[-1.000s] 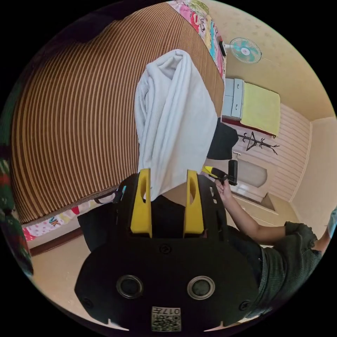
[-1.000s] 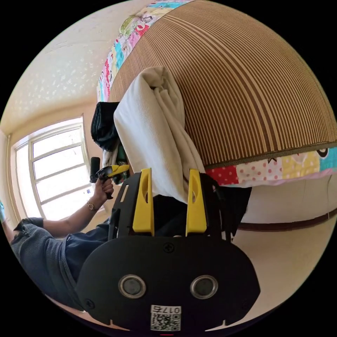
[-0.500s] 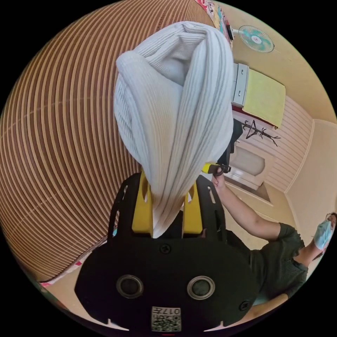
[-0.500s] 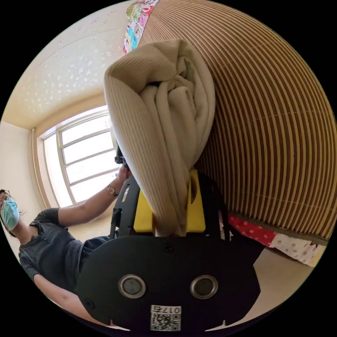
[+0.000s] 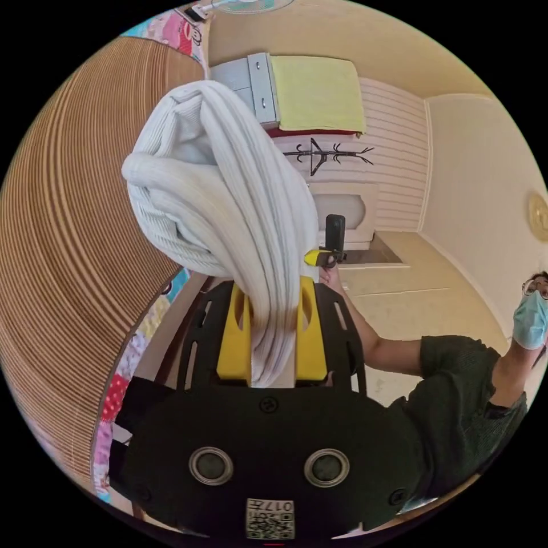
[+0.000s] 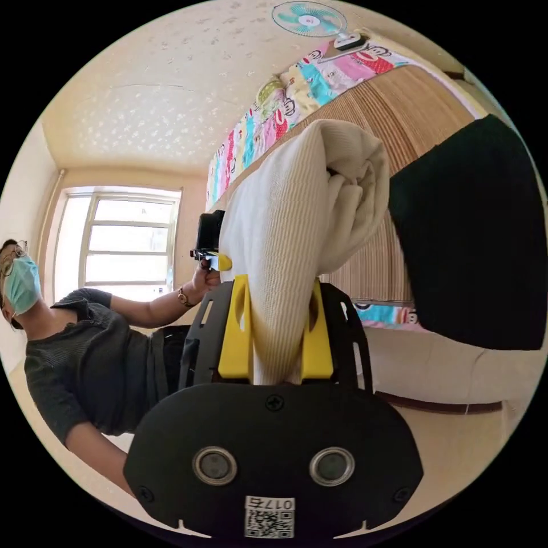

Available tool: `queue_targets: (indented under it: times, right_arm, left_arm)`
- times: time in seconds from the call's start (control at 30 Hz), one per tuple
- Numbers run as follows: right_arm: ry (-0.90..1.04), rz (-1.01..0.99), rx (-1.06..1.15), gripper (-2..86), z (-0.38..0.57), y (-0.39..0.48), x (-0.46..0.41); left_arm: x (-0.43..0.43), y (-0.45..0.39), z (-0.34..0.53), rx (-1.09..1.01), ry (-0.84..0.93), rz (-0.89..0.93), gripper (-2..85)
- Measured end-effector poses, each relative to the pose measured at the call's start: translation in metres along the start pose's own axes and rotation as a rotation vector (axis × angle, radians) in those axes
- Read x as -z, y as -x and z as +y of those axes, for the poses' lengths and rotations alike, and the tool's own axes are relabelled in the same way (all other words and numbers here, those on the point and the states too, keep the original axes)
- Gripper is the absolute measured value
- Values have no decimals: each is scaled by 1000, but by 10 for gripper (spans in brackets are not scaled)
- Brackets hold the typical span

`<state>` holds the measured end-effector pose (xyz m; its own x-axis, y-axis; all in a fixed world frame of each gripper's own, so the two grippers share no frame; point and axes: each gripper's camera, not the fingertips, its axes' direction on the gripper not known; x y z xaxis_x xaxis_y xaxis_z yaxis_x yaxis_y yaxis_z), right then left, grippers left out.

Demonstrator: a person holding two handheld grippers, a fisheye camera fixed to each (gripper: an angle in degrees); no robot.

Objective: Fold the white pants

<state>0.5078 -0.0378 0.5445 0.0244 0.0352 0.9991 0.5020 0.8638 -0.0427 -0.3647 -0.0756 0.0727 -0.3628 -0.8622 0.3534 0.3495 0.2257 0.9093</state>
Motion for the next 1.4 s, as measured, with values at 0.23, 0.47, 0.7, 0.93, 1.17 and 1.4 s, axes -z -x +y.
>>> queue_targets:
  times: [0.23,0.47,0.7,0.93,1.17,1.4]
  right_arm:
    - [-381,1010,-471,44,-18,7,71]
    - [-237,987,-429,6,-50,-25,-110]
    - [-276,1200,-455,3,-90,-36,-138]
    - [-294,967,-546,3,-87,-30,-134]
    - [-89,1061,-528,2,-109,-5,-162]
    - [-187,1048,-676,2,-105,30,-166]
  left_arm:
    - [-187,40,-168,89,344,-117,125]
    - [-170,134,-52,282,527,-346,112]
    - [76,207,175,915,256,-595,96]
    - [196,125,287,1181,-356,-493,91]
    - [135,85,219,946,-393,-387,88]
    - [114,60,229,898,-264,-508,86]
